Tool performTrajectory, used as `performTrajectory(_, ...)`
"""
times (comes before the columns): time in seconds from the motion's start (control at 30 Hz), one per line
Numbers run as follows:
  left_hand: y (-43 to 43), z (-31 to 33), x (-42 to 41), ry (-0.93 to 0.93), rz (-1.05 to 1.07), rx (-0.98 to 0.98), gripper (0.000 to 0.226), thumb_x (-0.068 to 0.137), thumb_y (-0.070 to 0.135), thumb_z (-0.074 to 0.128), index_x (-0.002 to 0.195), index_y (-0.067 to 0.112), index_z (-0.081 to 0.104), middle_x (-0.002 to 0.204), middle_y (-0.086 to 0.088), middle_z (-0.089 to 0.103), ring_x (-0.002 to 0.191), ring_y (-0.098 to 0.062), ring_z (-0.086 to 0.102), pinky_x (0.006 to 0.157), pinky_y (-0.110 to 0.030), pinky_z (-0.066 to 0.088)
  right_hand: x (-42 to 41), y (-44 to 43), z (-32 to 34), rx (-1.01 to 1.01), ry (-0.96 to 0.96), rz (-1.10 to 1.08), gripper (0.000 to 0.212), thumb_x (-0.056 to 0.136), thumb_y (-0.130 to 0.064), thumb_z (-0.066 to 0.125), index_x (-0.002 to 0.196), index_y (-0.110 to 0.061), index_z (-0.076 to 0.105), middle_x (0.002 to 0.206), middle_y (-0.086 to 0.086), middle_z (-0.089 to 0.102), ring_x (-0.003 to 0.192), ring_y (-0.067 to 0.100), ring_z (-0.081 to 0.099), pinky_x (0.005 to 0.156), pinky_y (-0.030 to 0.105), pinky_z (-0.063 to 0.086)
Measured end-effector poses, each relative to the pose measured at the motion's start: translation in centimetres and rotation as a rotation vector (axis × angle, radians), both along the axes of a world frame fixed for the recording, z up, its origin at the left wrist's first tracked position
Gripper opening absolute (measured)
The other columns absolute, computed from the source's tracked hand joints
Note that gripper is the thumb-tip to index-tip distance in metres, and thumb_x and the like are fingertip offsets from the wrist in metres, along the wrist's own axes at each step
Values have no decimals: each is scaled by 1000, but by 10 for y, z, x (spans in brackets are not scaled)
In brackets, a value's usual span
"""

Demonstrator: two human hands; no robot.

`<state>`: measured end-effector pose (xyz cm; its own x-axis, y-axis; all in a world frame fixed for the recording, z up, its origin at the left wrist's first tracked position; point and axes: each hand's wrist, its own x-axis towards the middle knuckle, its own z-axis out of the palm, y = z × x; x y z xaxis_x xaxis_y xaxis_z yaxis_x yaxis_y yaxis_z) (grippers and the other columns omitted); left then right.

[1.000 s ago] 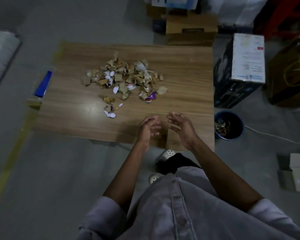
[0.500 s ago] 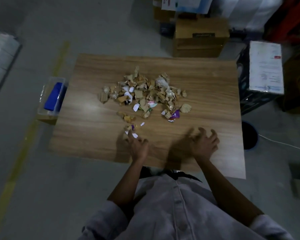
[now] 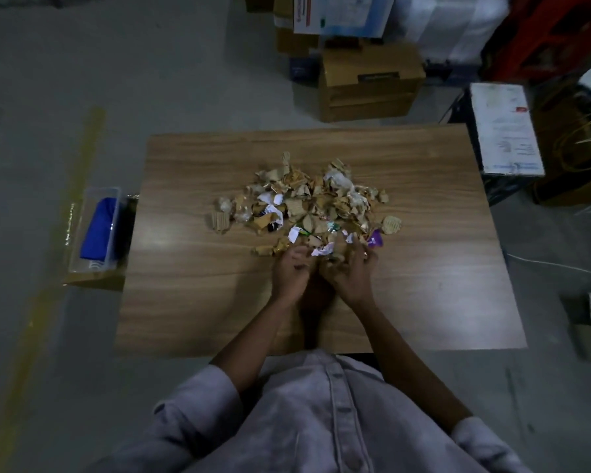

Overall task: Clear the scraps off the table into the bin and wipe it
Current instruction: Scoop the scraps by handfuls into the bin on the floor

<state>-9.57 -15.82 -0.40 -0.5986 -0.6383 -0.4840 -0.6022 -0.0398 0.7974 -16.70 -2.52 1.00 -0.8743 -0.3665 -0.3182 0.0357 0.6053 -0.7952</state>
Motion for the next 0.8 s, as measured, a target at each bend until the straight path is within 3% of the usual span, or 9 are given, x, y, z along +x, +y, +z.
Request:
performTrajectory(0.07,-26,-3,17,-2,184,-76,38,79,14,68,116,23,66,110,-2,67,99,-22,64,84,-40,56,-2,-3,-6,-108,69,-70,87,78,-50,64,151,-12,36,143,7,24,135,31,37,111,45,42)
performTrajectory(0.13,-62,-8,31,-142,296,-285,59,72,35,74,129,25,60,134,-10,56,123,-31,49,102,-49,45,-8,5,-17,-109,119,-198,81,80,-49,67,150,-18,38,142,-3,22,135,31,37,107,58,44)
performTrajectory(0.23,-108,-10,33,-264,318,-386,102,71,51,84,155,32,28,165,-13,8,150,-35,10,119,-50,18,-20,11,-32,1,113,-326,96,75,-59,71,153,-18,34,158,14,18,145,34,21,115,59,34)
performTrajectory(0.3,-128,-14,21,-223,271,-305,114,71,57,84,159,33,15,167,-13,-4,155,-32,-2,122,-50,7,-18,-4,-35,26,17,-326,109,69,-64,78,156,-21,29,163,17,9,151,36,11,120,57,26)
performTrajectory(0.4,-126,-17,-5,-187,60,-256,117,73,56,83,161,30,11,169,-12,5,156,-30,-1,123,-47,1,2,-41,-40,10,41,-219,111,73,-58,84,159,-17,27,166,19,9,153,36,9,124,54,18)
performTrajectory(0.53,-97,-13,-9,-51,-237,-258,113,76,45,84,161,32,12,168,-6,15,154,-25,8,122,-35,7,19,-71,-40,-8,81,-134,113,72,-75,65,160,-18,23,168,18,3,155,34,1,124,56,13)
performTrajectory(0.63,-99,-10,3,17,-136,-173,101,82,51,78,159,39,13,169,-1,6,154,-24,1,120,-42,10,22,-63,-39,-10,192,-134,119,69,-75,74,161,-24,19,169,10,-5,155,27,-6,123,57,14)
performTrajectory(0.7,-120,-10,2,14,-65,-196,101,81,58,75,159,39,12,170,-2,-1,155,-25,-4,122,-50,7,25,-52,-40,36,277,-120,125,65,-74,79,161,-25,17,169,12,-3,155,32,-4,122,56,13)
performTrajectory(0.8,-158,-11,-15,-20,-6,-257,105,74,69,68,159,41,14,170,-5,-3,156,-26,-8,123,-55,3,32,-48,-44,151,285,-102,133,59,-89,67,162,-23,16,168,17,2,155,40,1,120,63,19)
